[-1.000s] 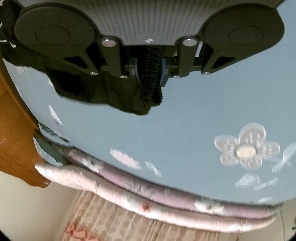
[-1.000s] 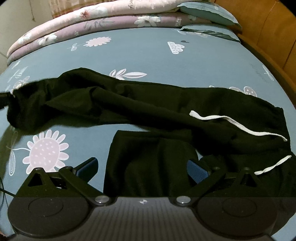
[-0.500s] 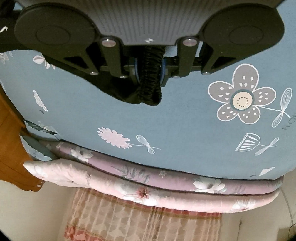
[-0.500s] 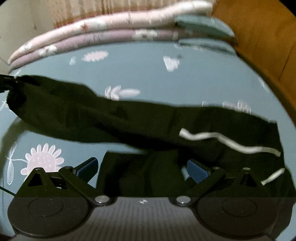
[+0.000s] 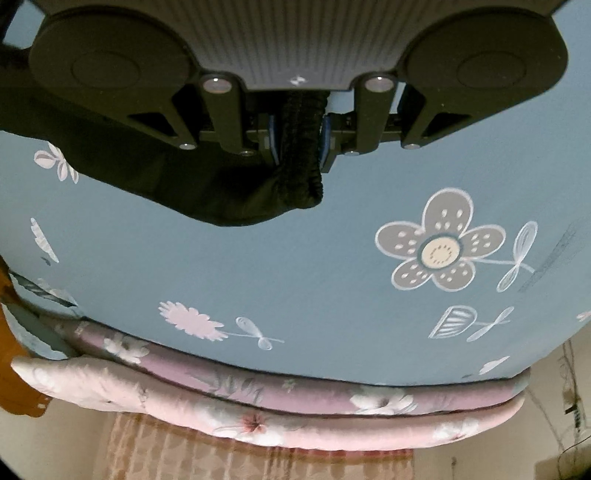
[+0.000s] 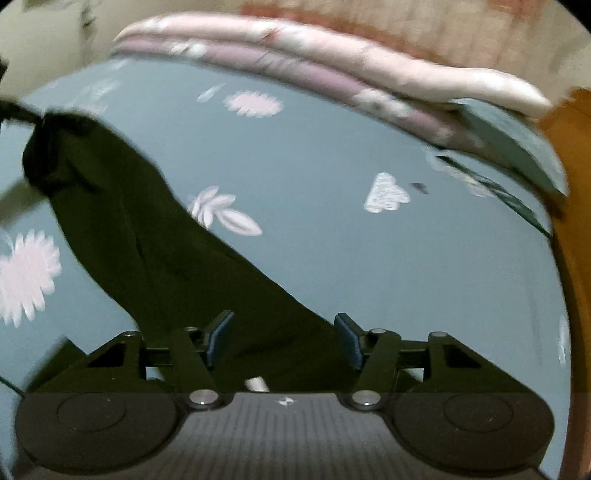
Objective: Fold clothes
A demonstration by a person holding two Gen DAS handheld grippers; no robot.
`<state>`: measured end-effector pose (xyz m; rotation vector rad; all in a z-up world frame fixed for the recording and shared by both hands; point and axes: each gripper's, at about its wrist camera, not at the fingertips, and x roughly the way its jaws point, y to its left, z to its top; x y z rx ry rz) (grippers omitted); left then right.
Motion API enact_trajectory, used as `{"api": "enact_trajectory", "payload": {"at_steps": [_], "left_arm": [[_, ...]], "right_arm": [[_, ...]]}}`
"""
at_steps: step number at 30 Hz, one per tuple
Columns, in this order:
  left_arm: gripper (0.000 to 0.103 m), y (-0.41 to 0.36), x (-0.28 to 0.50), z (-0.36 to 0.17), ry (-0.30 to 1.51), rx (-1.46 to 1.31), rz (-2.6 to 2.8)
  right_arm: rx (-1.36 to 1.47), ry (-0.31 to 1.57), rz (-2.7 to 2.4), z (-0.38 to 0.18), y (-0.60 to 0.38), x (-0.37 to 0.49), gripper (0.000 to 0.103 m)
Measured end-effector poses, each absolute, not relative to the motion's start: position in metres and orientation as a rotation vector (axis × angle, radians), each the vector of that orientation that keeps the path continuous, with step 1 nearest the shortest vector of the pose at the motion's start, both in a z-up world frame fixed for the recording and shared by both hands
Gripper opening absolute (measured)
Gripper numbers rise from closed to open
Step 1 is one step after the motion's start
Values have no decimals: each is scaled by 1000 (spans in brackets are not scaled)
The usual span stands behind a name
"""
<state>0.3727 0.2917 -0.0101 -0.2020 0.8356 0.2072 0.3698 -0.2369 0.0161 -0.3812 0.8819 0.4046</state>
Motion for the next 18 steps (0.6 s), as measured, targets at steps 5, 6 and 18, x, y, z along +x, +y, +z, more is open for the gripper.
{"api": "enact_trajectory", "payload": {"at_steps": [5, 6, 18], "left_arm": [[20, 281, 370, -7, 863, -196, 237], [20, 279, 370, -6, 866, -193, 241], [20, 267, 378, -7, 905, -135, 251]], "right_arm": [[-429, 980, 518, -23, -245, 421, 48], [-429, 996, 534, -32, -246, 430, 42], [-467, 1059, 754, -79, -238, 479, 41]]}}
